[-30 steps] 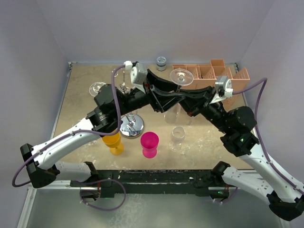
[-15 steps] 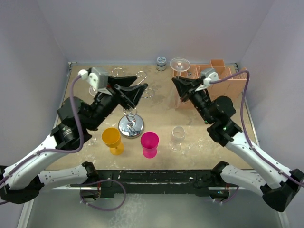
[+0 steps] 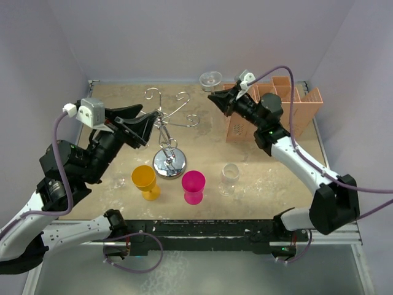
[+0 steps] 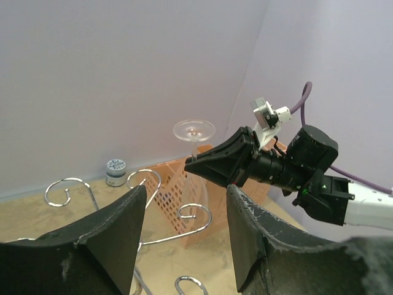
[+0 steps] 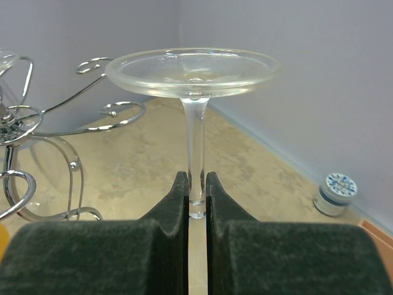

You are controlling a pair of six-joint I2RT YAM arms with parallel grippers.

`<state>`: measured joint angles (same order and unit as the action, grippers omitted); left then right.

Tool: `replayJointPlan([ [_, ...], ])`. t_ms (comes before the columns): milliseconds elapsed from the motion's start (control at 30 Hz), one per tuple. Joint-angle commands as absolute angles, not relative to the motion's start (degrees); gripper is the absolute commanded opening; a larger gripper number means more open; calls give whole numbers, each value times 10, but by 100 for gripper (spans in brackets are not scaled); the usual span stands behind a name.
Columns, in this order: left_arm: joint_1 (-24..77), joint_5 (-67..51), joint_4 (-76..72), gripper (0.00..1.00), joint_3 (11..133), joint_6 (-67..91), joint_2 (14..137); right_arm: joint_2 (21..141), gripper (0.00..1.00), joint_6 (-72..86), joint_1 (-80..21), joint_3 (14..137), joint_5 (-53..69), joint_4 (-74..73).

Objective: Place the wine glass upside down on the wine glass rack

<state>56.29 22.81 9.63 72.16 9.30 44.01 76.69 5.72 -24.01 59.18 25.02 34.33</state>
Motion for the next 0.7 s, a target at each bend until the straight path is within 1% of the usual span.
replayJointPlan([
  [0, 564, 253, 123, 52, 741, 74, 414, 801, 0, 73, -240, 652, 321, 436],
  [100, 564, 257, 126, 52, 736, 73, 402, 837, 0, 87, -241, 667, 324, 460],
  [300, 564, 259, 135, 52, 721, 60, 391, 908, 0, 124, -242, 689, 368, 508],
  [567, 564, 266, 153, 53, 703, 39, 373, 976, 0, 140, -263, 748, 392, 511],
  [667, 564, 270, 141, 55, 694, 39, 353, 996, 0, 158, -272, 759, 428, 535],
])
